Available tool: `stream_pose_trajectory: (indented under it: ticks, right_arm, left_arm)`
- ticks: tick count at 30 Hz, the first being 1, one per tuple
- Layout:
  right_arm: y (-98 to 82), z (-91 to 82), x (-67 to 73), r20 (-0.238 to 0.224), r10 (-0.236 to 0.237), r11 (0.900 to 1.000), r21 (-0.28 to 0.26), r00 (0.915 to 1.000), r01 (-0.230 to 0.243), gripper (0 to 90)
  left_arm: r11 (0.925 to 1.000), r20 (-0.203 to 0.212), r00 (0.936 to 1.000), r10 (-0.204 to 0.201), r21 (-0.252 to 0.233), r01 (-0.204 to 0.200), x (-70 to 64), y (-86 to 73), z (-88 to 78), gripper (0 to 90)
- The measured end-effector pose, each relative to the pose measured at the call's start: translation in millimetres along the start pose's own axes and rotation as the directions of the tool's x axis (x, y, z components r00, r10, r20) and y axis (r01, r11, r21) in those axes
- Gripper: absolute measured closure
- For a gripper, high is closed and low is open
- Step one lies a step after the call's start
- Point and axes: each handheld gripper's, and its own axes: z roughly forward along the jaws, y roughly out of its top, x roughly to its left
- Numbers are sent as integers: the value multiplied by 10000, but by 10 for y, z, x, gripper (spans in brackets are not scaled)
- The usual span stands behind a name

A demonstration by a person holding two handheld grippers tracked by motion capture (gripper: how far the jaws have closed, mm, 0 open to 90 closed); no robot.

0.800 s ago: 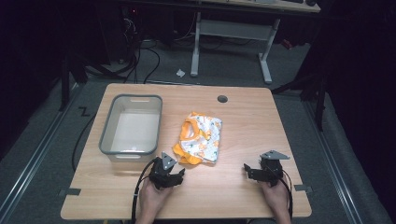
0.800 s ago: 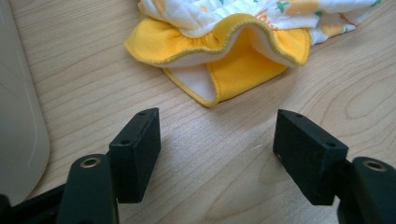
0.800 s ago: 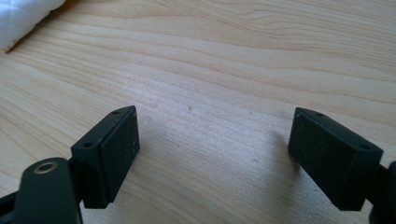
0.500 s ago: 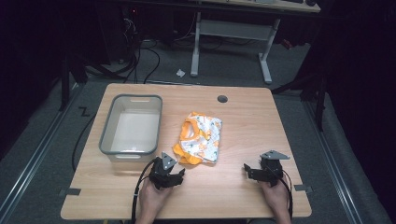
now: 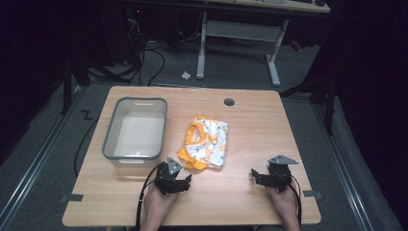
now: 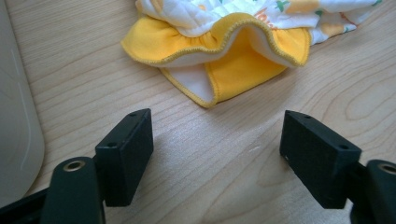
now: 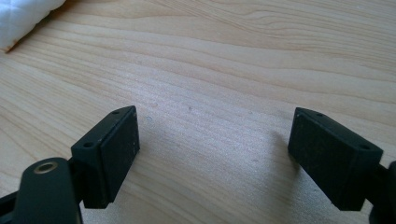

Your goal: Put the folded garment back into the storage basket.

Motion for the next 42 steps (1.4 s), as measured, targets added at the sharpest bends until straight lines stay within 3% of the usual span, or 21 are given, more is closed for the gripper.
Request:
stream_pose_trajectory:
  ticks: [17, 30, 42]
  right_arm:
    - [0, 0, 0, -7, -5, 10000, -4, 10000, 5, 165]
    - [0, 1, 0, -3, 1, 10000, -14, 10000, -1, 165]
    - [0, 0, 0, -2, -1, 10000, -13, 10000, 1, 165]
  left_arm:
    - [9999, -184, 9997, -139, -15, 139, -30, -7, -13, 271]
    - [9999, 96, 9999, -126, -41, 126, -71, 2, -71, 273]
    - [9994, 236, 9997, 5, -352, 3, -125, 129, -169, 271]
